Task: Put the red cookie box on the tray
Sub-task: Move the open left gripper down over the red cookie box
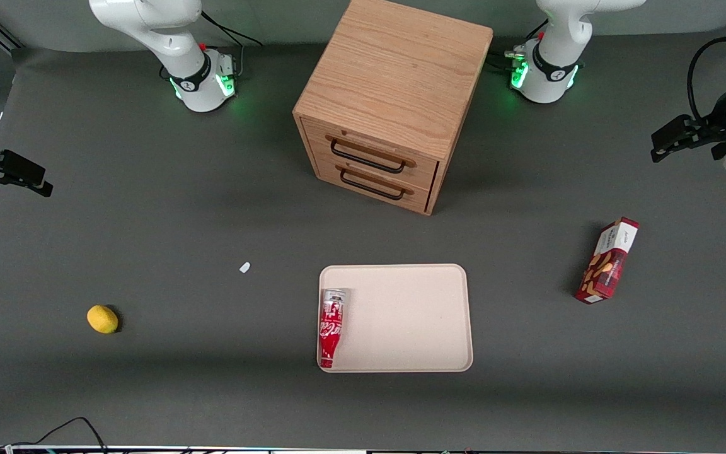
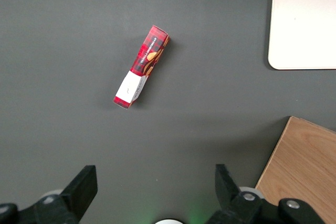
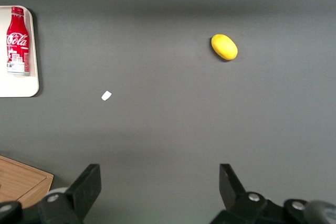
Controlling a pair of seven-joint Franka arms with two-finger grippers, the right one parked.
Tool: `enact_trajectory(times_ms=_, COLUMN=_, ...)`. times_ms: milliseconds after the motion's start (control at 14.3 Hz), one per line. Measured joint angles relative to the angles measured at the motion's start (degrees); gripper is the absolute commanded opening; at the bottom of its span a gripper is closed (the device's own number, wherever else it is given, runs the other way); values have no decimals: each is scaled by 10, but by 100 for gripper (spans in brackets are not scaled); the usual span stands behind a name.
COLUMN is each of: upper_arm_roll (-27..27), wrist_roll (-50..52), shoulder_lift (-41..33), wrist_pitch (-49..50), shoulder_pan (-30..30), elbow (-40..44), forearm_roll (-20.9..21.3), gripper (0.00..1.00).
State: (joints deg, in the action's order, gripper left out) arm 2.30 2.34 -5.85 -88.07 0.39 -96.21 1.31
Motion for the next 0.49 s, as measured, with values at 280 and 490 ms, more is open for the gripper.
enact_trajectory(times_ms=280, upper_arm_roll=0, wrist_roll=0, shoulder_lift=1, wrist_pitch=0, shoulder_pan=0, elbow=-1, forearm_roll=0, gripper=100)
enact_trajectory(times_ms=490, upper_arm_roll=1, wrist_roll=0, shoulder_lift=9, wrist_pitch=-2, shoulder_pan=0, elbow=-8, forearm_roll=4, gripper=100)
